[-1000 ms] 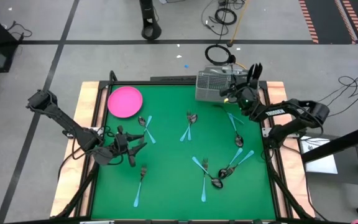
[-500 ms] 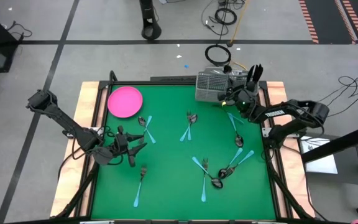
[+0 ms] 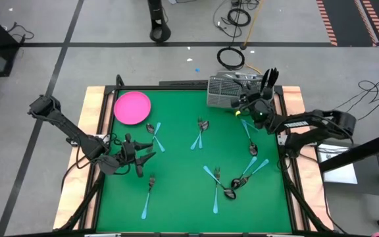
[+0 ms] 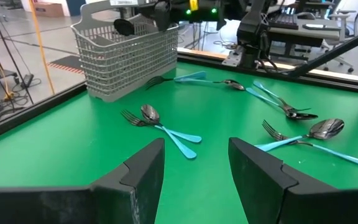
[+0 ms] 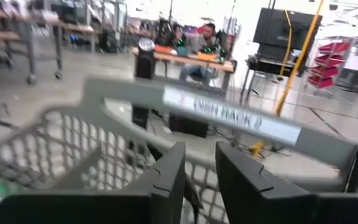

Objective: Sort silverware
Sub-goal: Put the blue spoon into the gray silverware basket

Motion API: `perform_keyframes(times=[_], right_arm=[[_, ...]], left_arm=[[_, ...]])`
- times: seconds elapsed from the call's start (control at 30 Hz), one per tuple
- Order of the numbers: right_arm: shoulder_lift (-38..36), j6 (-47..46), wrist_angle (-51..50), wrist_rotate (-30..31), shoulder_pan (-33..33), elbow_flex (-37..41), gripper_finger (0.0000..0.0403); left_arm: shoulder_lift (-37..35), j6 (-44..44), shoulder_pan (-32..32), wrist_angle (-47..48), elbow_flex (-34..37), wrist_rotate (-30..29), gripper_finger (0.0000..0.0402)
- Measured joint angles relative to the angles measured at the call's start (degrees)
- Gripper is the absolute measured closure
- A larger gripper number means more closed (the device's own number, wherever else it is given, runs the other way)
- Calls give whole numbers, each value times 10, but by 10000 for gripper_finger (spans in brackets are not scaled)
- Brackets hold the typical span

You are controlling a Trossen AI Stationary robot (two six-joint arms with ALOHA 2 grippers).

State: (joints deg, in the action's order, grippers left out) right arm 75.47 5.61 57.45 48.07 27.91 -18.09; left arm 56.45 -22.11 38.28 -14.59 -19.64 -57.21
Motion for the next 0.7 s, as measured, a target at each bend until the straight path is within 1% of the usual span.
perform_keyframes(times=[0.17, 0.23, 0.33, 0.4, 0.5, 0.57, 0.7], right_arm=[[-58, 0, -13, -8, -48, 0, 319], [-81, -3, -35, -31, -71, 0, 319], [-110, -44, -83, -97, -103, 0, 319], [-124, -96, -128, -162, -117, -2, 319], [-135, -190, -242, -260, -132, -35, 319], [-132, -238, -351, -314, -141, -78, 319], [-92, -319, -557, -358, -169, -190, 319]], left_arm=[[0, 0, 0, 0, 0, 0, 221], [0, 3, 0, 1, 0, 1, 221], [3, 27, -4, 2, 0, 8, 221], [4, 48, -15, 2, 0, 22, 221], [4, 77, -46, -3, 0, 61, 221], [4, 107, -74, -15, 0, 99, 221], [4, 187, -134, -64, 0, 208, 221]])
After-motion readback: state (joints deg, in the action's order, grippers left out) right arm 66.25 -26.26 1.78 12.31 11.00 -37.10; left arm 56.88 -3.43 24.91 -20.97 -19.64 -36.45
